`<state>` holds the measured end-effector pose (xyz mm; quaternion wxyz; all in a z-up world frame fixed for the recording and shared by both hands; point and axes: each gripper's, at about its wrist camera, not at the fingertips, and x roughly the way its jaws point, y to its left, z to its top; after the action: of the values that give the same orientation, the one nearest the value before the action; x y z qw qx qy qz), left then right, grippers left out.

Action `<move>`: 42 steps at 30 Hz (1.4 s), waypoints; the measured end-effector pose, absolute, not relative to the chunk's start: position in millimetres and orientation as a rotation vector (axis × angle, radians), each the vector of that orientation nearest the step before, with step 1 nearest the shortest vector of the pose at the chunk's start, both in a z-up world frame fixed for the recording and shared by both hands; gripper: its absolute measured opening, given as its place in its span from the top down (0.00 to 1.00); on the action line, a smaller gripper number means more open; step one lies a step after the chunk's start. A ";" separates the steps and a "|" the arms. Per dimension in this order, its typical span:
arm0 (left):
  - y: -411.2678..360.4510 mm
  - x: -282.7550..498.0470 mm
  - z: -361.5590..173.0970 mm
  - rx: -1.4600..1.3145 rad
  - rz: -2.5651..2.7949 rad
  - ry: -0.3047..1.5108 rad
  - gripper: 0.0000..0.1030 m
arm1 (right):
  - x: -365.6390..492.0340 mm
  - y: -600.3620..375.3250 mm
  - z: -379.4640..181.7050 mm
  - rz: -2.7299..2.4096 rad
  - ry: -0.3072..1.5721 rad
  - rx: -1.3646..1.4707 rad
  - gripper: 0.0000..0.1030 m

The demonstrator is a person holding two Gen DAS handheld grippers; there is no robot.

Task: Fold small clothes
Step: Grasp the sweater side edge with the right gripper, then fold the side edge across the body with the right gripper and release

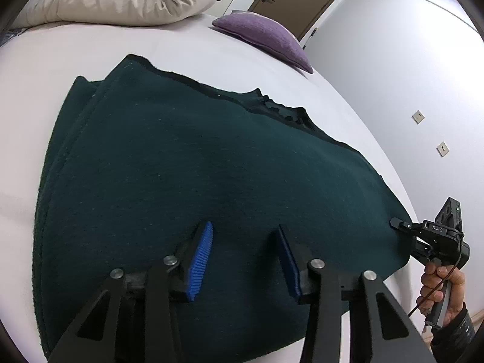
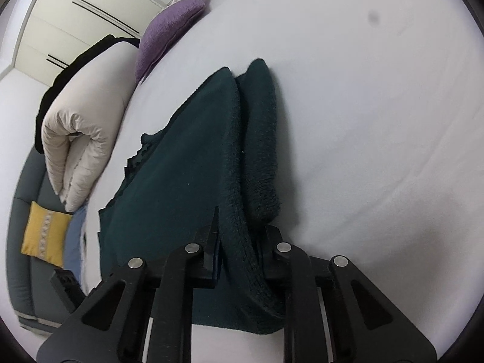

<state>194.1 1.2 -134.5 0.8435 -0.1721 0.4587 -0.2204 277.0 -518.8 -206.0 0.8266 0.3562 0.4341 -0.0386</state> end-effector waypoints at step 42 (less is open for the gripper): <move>7.3 256.7 -126.9 -0.872 -0.733 1.107 0.19 | 290.0 -228.5 -166.9 0.412 0.903 -0.300 0.72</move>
<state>256.7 7.3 -126.9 0.7007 -0.3918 0.4971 -0.3292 290.0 -228.5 -166.9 0.8685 -0.1433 0.4317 0.1968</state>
